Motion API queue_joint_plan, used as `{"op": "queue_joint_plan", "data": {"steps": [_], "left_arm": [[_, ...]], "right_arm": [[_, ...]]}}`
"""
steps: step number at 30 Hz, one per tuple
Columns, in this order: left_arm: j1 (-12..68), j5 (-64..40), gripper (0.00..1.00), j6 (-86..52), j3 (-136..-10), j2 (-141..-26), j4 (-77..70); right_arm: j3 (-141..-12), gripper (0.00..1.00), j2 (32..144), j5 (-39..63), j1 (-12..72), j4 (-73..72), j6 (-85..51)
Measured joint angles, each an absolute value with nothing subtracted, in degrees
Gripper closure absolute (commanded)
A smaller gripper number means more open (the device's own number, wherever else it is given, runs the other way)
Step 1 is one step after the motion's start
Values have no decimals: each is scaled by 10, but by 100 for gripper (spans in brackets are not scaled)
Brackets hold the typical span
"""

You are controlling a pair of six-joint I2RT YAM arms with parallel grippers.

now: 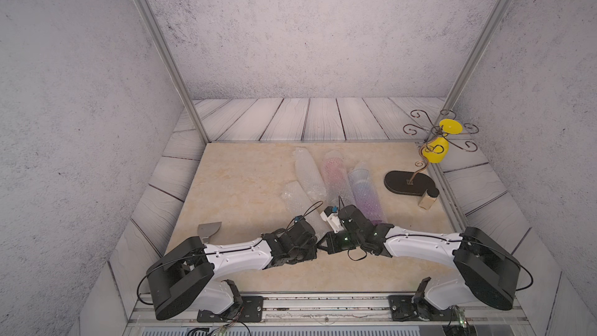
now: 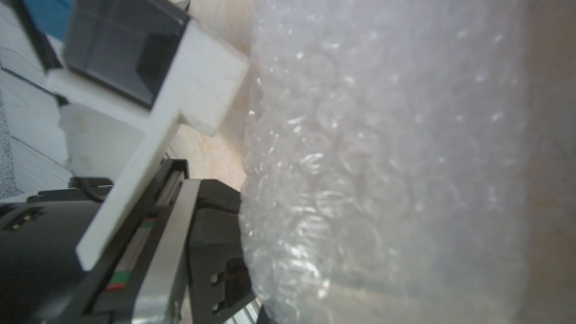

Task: Unwrap the vase from the bubble wrap
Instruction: Unwrap the bubble wrap at the center of the board.

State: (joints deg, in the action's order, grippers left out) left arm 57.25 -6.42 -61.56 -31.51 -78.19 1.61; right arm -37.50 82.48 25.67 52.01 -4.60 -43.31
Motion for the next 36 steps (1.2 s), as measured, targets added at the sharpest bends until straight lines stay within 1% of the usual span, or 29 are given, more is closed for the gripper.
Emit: {"op": "queue_joint_plan", "data": {"steps": [4,9,13,18,25,26,27,30,33,36], "left_arm": [[573,-67,100,-613,-303,-768,11],[573,-60,100,-615,-277,-702,31],[573,-44,100,-620,-262,-628,83],[573,-4,100,-631,-236,-534,184],[573,30,100,-638,-234,-465,262],[573,32,100,-639,-234,-462,269],[573,34,100,-639,-234,-460,275],[573,40,100,-639,-235,-460,295],[571,45,100,-634,-235,-461,318],[571,39,100,-630,-236,-464,326]], "right_arm": [[-371,100,823,257,520,-49,-434],[-369,100,805,254,523,-48,-434],[-361,100,792,252,527,-58,-439],[-352,100,792,252,528,-78,-454],[-347,100,792,253,530,-102,-469],[-345,98,792,252,530,-104,-471],[-343,93,792,252,530,-106,-473],[-332,71,792,249,530,-101,-479],[-319,62,792,236,528,-83,-481],[-316,59,790,223,528,-62,-477]]}}
